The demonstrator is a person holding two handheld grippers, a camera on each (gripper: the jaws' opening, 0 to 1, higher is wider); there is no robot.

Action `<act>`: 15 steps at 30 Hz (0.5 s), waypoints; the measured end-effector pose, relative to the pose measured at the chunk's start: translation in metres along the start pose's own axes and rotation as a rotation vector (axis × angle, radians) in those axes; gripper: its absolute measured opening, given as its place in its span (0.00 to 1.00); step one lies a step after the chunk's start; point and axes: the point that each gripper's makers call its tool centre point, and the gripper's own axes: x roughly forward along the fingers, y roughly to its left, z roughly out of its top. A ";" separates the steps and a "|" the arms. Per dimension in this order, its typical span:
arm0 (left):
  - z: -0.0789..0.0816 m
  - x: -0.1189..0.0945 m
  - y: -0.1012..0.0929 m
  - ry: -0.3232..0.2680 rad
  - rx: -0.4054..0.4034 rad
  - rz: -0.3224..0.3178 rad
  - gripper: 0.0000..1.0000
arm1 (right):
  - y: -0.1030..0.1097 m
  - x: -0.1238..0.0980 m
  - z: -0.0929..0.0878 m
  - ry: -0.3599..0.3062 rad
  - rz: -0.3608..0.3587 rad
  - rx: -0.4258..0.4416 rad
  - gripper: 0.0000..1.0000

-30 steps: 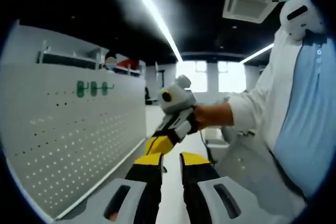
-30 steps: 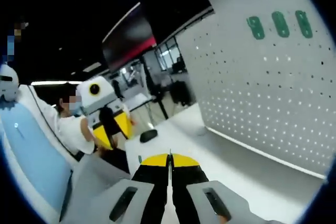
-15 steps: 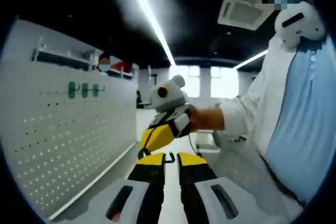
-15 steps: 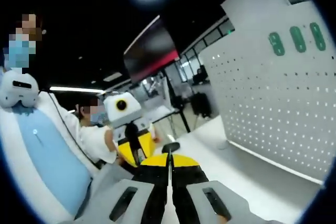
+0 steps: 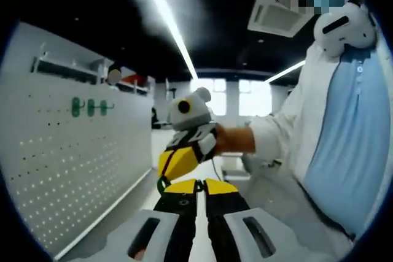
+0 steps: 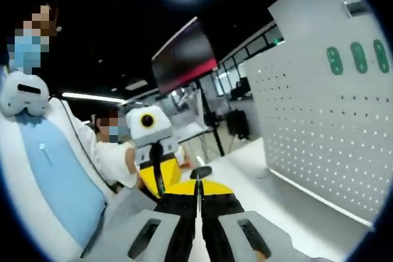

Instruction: Insert the hook assembly into the mounting plate slot until the hook locks in place.

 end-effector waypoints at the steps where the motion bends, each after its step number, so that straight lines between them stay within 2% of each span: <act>1: 0.000 0.000 0.001 0.001 0.000 0.005 0.04 | -0.002 0.000 0.001 -0.002 -0.014 -0.011 0.00; 5: 0.002 0.001 0.007 -0.004 0.000 0.018 0.03 | -0.006 -0.002 0.004 0.003 -0.059 -0.054 0.00; 9: 0.004 0.002 0.011 -0.003 0.006 0.022 0.03 | -0.005 -0.003 0.005 0.007 -0.077 -0.062 0.09; 11: 0.005 0.002 0.014 -0.004 0.008 0.026 0.03 | -0.010 -0.005 0.003 0.028 -0.116 -0.103 0.09; 15: 0.007 0.001 0.018 -0.005 0.011 0.030 0.03 | -0.011 -0.012 0.004 0.030 -0.160 -0.128 0.16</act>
